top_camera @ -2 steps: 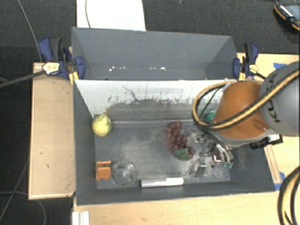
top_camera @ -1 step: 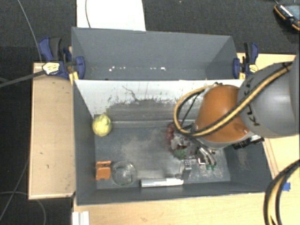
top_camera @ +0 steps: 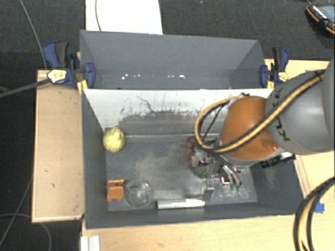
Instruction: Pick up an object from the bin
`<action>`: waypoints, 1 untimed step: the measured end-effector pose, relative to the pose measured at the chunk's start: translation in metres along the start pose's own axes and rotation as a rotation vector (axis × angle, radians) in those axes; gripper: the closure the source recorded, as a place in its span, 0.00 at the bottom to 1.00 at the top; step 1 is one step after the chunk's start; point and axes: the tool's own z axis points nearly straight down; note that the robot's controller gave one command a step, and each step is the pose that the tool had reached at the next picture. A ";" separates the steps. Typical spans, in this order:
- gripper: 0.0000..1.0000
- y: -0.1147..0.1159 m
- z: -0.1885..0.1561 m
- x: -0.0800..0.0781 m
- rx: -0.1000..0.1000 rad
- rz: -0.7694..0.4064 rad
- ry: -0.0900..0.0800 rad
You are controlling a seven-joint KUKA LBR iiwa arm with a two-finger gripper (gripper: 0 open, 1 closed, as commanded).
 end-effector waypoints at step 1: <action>0.00 0.030 -0.105 -0.043 -0.002 -0.036 -0.013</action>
Offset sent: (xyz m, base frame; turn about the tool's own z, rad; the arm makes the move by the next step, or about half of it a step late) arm 0.0251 -0.1258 0.0467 0.3727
